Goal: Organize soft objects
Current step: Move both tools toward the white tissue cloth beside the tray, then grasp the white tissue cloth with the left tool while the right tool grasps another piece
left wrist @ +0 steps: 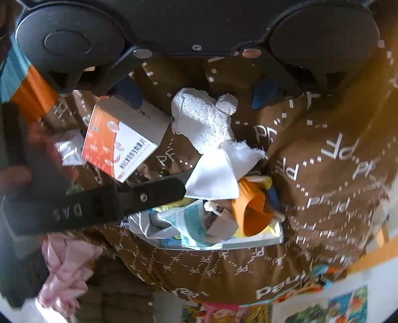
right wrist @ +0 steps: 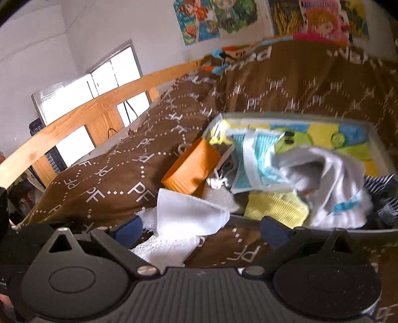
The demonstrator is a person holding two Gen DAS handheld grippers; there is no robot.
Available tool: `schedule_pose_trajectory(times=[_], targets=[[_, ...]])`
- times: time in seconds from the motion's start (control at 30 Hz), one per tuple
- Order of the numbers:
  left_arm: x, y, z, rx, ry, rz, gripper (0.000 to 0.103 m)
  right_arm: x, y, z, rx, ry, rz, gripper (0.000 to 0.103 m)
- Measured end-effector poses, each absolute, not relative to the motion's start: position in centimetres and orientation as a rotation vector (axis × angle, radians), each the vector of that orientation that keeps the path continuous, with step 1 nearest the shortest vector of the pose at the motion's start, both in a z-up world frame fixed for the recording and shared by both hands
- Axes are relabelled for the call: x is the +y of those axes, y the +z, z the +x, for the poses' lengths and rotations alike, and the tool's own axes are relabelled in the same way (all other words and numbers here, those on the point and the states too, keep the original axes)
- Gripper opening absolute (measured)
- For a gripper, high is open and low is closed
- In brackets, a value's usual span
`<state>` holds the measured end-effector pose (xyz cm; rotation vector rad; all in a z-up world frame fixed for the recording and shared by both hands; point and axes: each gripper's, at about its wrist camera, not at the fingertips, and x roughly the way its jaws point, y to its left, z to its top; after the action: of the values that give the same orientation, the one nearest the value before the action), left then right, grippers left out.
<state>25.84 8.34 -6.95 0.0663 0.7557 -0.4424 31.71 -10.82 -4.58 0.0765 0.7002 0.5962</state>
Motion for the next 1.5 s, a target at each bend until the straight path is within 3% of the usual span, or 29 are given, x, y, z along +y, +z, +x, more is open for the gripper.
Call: schedule_pose_trajectory(times=[0.33,0.7,0.93,1.07,1.17,1.43,1.5], targets=[[10.1,-7.2,26.6,0.777,-0.512,-0.214,0.087,-10.5,-5.9,33.9,0.74,0.625,0.157,0.103],[11.8,-9.4,27.6,0.83,-0.49,-0.525,0.05,-9.9,-6.6,35.2,0.767,0.641,0.22,0.099],[11.9,-10.3,28.3,0.844,-0.458,-0.615,0.042,-9.5,-7.5,35.8,0.816,0.633,0.283,0.095],[12.3,-10.6,28.4,0.843,-0.418,-0.649,0.032,-8.8,-7.9,36.1,0.824,0.62,0.278,0.088],[12.3,-10.5,28.3,0.841,-0.405,-0.654,0.031,-8.3,-8.1,36.1,0.827,0.62,0.265,0.082],[11.7,-10.1,28.2,0.827,-0.377,-0.641,0.022,-8.0,-8.4,36.1,0.829,0.603,0.253,0.055],[11.5,-9.9,27.9,0.822,-0.366,-0.627,0.02,-8.3,-8.3,36.1,0.828,0.598,0.262,0.043]])
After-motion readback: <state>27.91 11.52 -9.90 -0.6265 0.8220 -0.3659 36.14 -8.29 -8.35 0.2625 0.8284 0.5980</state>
